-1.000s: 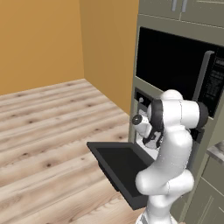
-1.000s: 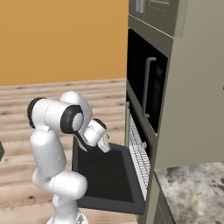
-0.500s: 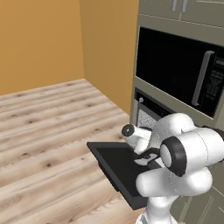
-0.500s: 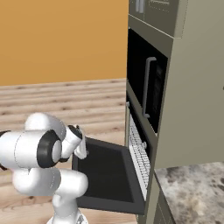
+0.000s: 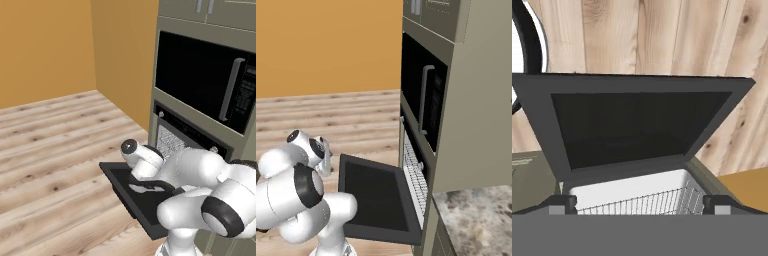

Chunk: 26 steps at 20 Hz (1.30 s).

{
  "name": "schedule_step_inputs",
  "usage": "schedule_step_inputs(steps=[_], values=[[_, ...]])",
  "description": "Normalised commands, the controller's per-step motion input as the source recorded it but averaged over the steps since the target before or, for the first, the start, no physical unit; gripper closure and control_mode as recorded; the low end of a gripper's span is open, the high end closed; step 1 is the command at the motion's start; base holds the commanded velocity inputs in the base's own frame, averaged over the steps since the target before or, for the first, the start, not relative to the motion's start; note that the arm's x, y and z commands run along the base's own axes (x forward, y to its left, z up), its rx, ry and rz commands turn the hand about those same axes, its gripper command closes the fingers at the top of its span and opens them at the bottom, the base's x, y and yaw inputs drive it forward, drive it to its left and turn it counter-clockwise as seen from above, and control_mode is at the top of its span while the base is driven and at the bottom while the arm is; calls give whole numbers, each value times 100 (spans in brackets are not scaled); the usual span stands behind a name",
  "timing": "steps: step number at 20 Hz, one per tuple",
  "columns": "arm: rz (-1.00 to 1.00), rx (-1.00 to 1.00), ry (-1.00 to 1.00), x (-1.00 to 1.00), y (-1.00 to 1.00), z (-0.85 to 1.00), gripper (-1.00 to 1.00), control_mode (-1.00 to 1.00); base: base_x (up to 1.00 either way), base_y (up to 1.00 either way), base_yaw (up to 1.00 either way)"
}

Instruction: Place the fish on the top rack of the oven, and slide the tray back inside. Close the oven door.

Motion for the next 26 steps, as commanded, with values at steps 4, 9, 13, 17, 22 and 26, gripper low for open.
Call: schedule_step_inputs(steps=[4,9,13,17,22,26], values=[[0,0,0,-50,100,7,-100,-100,0,0,0],[0,-2,0,-17,100,0,-100,-100,0,0,0],[0,-12,0,0,85,-18,-100,-100,0,0,0],[0,-19,-12,-16,68,-63,-100,-100,0,0,0],[0,-16,-13,-20,43,-73,-100,-100,0,0,0],[-8,-11,-12,-8,0,-42,-100,-100,0,0,0]])
